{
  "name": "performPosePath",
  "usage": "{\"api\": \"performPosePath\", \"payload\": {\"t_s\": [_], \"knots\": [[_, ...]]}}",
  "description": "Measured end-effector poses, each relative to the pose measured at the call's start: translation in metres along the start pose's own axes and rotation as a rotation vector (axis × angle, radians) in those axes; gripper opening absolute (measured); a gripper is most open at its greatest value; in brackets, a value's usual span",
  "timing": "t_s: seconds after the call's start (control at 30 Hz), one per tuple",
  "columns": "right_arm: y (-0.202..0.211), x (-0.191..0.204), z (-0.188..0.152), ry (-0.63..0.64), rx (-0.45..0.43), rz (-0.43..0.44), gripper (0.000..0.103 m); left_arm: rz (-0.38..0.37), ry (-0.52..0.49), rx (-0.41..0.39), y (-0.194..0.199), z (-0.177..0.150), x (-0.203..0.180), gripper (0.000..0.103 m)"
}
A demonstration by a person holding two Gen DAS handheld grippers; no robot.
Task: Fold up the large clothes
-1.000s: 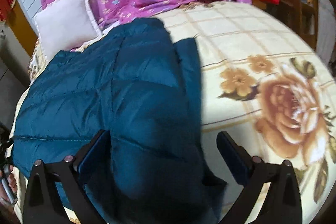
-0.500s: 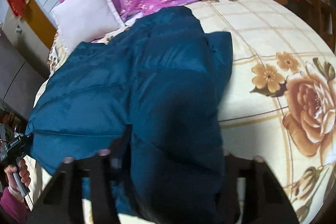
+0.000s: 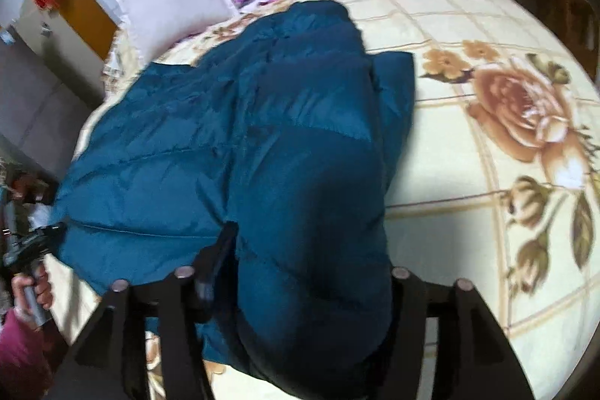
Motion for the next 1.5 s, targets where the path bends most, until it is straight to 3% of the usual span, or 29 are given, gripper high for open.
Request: {"api": "performPosePath", "payload": {"t_s": [0.2,0.27,0.3,0.53,0.73,0.9,1.07,1.2,1.23,1.5], "knots": [[0.02,0.004,0.007,0.045,-0.007,-0.123,0.075,0.01,0.046,-0.001,0.003,0.002,0.007,0.032],[0.03,0.001,0.011,0.05,-0.036,-0.136,0.094,0.015,0.031,-0.027,0.008,0.003,0.006,0.032],[0.037,-0.001,0.014,0.034,-0.051,-0.14,0.096,0.023,0.021,-0.036,0.009,0.003,0.005,0.032],[0.057,0.012,0.025,0.02,-0.098,-0.135,0.096,0.112,-0.104,-0.11,0.022,0.006,-0.003,0.033],[0.059,0.075,0.031,0.179,-0.148,-0.109,0.096,0.181,-0.168,-0.206,0.043,0.026,0.0,0.033],[0.033,0.121,0.029,0.259,-0.13,-0.077,0.096,0.204,-0.183,-0.216,0.05,0.036,0.002,0.033],[0.001,0.147,0.02,0.324,-0.113,-0.091,0.096,0.193,-0.179,-0.213,0.045,0.035,-0.001,0.033],[-0.031,0.149,0.002,0.322,-0.047,-0.099,0.098,0.186,-0.178,-0.204,0.035,0.034,-0.005,0.033],[-0.035,0.147,0.001,0.312,-0.051,-0.098,0.102,0.183,-0.176,-0.202,0.033,0.034,-0.005,0.033],[-0.039,0.141,-0.011,0.338,-0.113,-0.075,0.103,0.147,-0.117,-0.186,0.013,0.031,-0.002,0.033]]}}
Point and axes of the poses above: each gripper's, at about its wrist camera, not at the fingertips, and y roughly against the way its jaws point, x to its left, z to its top, the point moved 8 cm from there along -y, roughly the way its jaws point, and after that the axes turned 12 degrees about -x, right-handed, at the moved point
